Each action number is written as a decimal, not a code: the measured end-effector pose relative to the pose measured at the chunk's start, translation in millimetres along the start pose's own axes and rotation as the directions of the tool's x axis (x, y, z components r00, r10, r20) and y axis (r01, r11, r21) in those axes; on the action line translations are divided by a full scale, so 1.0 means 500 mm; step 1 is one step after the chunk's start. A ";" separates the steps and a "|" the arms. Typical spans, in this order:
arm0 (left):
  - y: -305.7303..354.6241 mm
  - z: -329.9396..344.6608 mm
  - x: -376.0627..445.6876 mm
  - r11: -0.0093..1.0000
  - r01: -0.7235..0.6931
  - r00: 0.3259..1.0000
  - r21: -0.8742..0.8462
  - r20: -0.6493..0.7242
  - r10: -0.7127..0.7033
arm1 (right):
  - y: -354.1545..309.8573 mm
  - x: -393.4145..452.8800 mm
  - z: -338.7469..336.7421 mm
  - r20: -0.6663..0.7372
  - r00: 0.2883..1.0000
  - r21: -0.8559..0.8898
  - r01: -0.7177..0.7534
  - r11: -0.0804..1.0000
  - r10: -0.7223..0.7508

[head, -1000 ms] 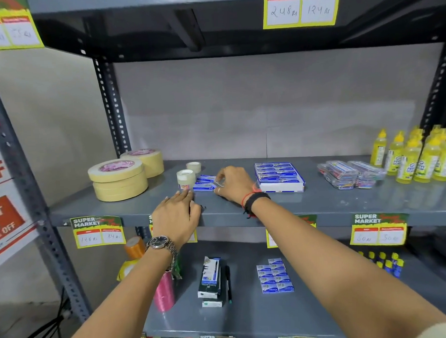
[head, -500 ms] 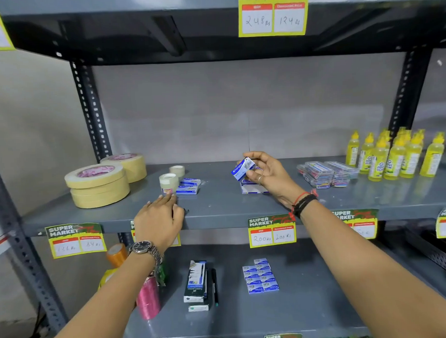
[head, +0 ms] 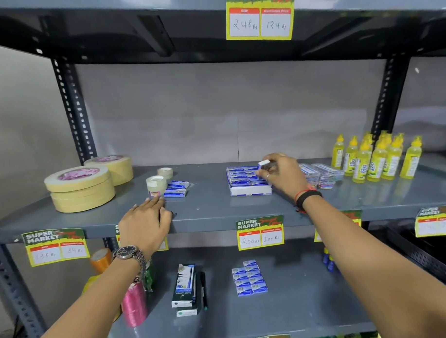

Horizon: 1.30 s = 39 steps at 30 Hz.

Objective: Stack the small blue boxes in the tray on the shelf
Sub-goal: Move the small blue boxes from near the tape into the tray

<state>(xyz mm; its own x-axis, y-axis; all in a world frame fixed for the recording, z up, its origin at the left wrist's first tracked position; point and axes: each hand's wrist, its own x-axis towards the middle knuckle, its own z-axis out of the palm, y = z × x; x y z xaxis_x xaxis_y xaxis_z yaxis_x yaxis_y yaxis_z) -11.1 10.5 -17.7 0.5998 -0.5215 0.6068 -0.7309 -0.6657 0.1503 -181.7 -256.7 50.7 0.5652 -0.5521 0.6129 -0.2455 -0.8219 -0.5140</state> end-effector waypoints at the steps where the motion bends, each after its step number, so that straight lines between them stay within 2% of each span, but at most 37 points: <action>1: -0.001 0.000 0.001 1.000 -0.002 1.000 -0.001 0.000 0.002 | -0.003 0.001 0.000 0.036 0.998 -0.117 0.062 0.991 -0.058; 3: 0.000 0.000 0.001 1.000 -0.009 1.000 0.001 -0.009 0.009 | -0.013 0.004 0.002 0.139 0.984 -0.287 0.152 0.946 -0.116; 6: 0.005 -0.005 -0.002 1.000 -0.006 1.000 -0.011 -0.019 0.006 | -0.032 0.006 0.008 0.274 0.952 -0.456 0.256 0.853 -0.139; 9: 0.008 -0.009 -0.004 1.000 -0.014 1.000 -0.014 -0.022 0.014 | -0.040 0.006 0.012 0.330 0.934 -0.559 0.311 0.768 -0.138; 12: 0.006 -0.007 -0.002 1.000 -0.014 1.000 -0.010 -0.017 0.014 | -0.040 0.005 0.016 0.362 0.927 -0.607 0.316 0.729 -0.100; 15: 0.000 0.001 0.001 1.000 -0.006 1.000 -0.006 -0.011 0.006 | -0.032 0.003 0.028 0.375 0.925 -0.610 0.293 0.736 -0.058; 20: -0.005 0.009 0.003 1.000 -0.003 1.000 -0.003 -0.011 0.003 | -0.022 0.013 0.036 0.357 0.934 -0.539 0.226 0.811 -0.023; 31: -0.006 0.011 0.004 1.000 -0.004 1.000 -0.003 -0.004 0.004 | -0.016 0.019 0.032 0.234 0.971 -0.364 0.039 0.930 0.050; 39: -0.011 -0.002 0.002 0.999 -0.051 0.998 -0.002 0.020 0.051 | -0.027 0.043 0.029 0.281 0.959 -0.371 0.078 0.925 0.032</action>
<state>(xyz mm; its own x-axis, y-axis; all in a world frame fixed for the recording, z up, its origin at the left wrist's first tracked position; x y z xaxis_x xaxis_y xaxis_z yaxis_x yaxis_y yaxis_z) -6.9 14.3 -17.1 0.5680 -0.5653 0.5982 -0.7613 -0.6371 0.1208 -154.9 -255.4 62.4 0.7554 -0.5165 0.4032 -0.4755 -0.8555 -0.2049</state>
